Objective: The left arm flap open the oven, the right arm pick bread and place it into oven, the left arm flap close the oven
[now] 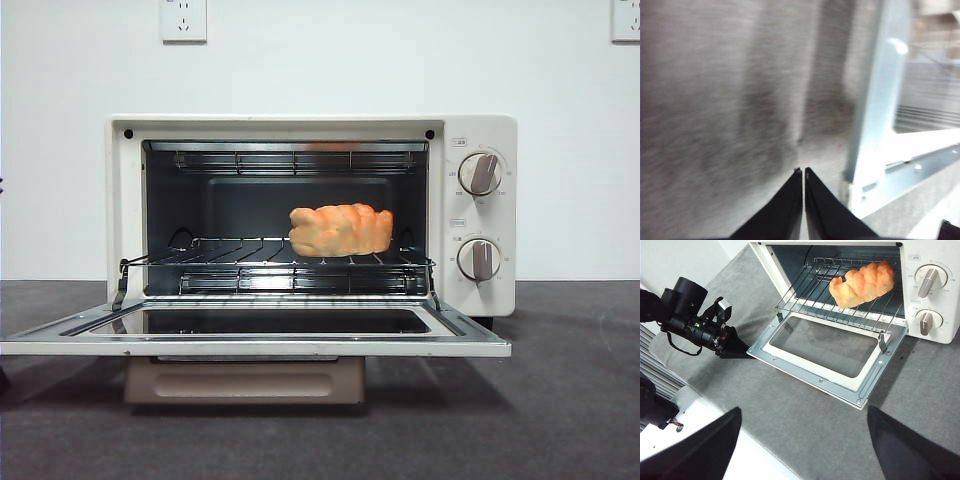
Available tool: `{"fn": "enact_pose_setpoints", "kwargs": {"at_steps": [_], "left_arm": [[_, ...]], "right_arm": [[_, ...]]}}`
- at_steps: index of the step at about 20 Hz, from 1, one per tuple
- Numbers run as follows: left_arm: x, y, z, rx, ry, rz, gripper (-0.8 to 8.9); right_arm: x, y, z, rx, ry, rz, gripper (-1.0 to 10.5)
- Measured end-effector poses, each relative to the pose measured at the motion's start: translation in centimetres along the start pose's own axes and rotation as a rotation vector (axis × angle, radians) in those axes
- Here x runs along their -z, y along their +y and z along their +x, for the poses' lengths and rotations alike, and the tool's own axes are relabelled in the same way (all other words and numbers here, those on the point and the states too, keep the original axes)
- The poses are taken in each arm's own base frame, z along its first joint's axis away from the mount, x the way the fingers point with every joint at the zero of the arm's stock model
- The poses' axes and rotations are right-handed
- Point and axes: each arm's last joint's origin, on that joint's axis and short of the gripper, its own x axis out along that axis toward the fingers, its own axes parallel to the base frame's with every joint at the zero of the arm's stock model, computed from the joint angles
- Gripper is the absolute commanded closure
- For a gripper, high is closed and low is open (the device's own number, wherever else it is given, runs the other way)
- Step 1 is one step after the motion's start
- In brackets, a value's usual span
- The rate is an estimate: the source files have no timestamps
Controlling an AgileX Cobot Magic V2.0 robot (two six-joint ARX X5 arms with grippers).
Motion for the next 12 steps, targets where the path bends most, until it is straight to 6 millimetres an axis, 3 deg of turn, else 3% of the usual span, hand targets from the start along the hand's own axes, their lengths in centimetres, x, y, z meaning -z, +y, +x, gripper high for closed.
{"fn": "enact_pose_setpoints", "kwargs": {"at_steps": [12], "left_arm": [[-0.23,-0.24,0.06,0.123,0.013,-0.006,8.04]], "right_arm": [[0.00,0.00,0.00,0.001,-0.001,0.000,5.5]]}}
